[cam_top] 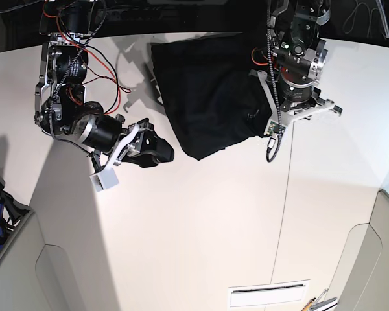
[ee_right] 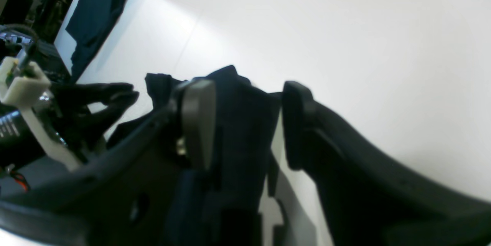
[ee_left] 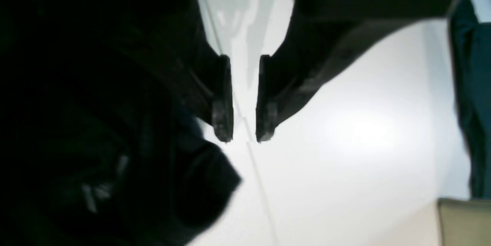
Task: Fold the T-shirt properly
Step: 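Grasp the folded shirt bundle with the right gripper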
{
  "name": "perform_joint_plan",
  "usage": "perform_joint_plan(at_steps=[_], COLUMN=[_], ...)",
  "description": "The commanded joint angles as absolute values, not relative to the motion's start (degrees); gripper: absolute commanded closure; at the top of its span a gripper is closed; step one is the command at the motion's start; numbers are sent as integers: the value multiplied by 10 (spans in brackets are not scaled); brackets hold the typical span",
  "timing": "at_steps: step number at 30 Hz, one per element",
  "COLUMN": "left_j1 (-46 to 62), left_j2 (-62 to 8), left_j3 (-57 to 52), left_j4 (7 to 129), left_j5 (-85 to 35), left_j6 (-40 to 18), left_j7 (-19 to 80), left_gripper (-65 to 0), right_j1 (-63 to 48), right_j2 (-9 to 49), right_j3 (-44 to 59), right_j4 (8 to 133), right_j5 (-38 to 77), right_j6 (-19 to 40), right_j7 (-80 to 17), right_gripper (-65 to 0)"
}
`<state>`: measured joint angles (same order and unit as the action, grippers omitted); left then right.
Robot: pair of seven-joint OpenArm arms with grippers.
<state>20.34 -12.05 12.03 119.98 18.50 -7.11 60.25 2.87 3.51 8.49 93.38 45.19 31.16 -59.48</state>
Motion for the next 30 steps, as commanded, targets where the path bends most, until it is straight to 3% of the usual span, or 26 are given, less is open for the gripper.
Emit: perform_joint_plan(at_steps=[1,9,12,15,22,30], left_j1=[202,201,202,202,201,202], left_j2=[-130,-196,-210,-211,-211,-209], left_j3=[119,118,110,79,-43,-149], left_j4=[1211,1211,1211,1211,1211,1211], left_j5=[206,293,287,252,92,-67], left_j6=[-61,59,75,74,5,-71], left_j7=[598,572,552,537,490,491], left_gripper=[-136,-136,-136,-136,-136,-136], right_j1=[39,42,44,44,44,63], right_j2=[37,36,36,36,36,36], right_j3=[85,85,79,58,-25,-162], right_j4=[944,944,945,950,998,1073], right_j5=[463,536,556,564,547,406], right_j6=[318,340,343,343,344,345], right_j7=[-586,-601,-612,-613,-610,-583], right_gripper=[-280,-267,-122,-2,0,0])
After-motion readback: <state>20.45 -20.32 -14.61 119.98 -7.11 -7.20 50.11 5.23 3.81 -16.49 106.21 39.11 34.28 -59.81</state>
